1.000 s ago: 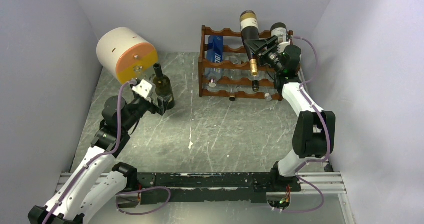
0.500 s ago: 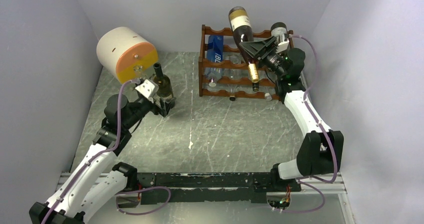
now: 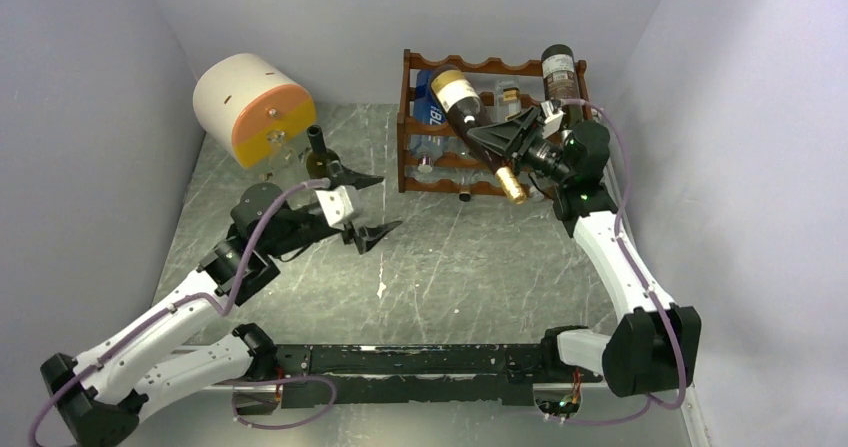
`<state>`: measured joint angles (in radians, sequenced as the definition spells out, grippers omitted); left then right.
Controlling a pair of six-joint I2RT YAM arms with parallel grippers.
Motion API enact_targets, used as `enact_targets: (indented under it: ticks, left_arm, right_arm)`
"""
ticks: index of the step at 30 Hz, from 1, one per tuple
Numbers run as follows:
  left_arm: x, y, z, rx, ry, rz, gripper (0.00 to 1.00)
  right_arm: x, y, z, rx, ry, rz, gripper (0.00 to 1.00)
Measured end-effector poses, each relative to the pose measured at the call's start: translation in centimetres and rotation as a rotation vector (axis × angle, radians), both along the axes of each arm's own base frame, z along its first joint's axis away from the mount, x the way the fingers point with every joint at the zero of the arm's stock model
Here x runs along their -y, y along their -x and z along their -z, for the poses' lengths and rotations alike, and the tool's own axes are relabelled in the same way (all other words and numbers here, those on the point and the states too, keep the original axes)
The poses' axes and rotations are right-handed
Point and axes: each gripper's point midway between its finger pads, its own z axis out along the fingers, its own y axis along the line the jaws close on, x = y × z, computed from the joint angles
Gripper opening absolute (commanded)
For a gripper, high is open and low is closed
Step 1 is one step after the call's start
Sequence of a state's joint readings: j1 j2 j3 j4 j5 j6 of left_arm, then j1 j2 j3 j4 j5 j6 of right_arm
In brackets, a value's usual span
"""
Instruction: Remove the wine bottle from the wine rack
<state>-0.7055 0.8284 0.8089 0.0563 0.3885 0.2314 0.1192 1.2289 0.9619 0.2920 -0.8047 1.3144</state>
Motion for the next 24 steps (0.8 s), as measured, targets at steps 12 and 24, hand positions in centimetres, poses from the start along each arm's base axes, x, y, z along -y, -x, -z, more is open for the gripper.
enact_targets:
  ticks: [12,24]
  left_arm:
    - [6.9,1.8,-2.8,0.238,-0.154,0.129,0.87]
    - [11.8,4.5,0.9,0.300,-0.298,0.269,0.88]
  right_arm:
    - [-0.4,7.1,1.0,-0.024,0.039,-0.153,0.00]
    - [-0.5,11.1,7.0,-0.150,0.181,-0.282,0.00]
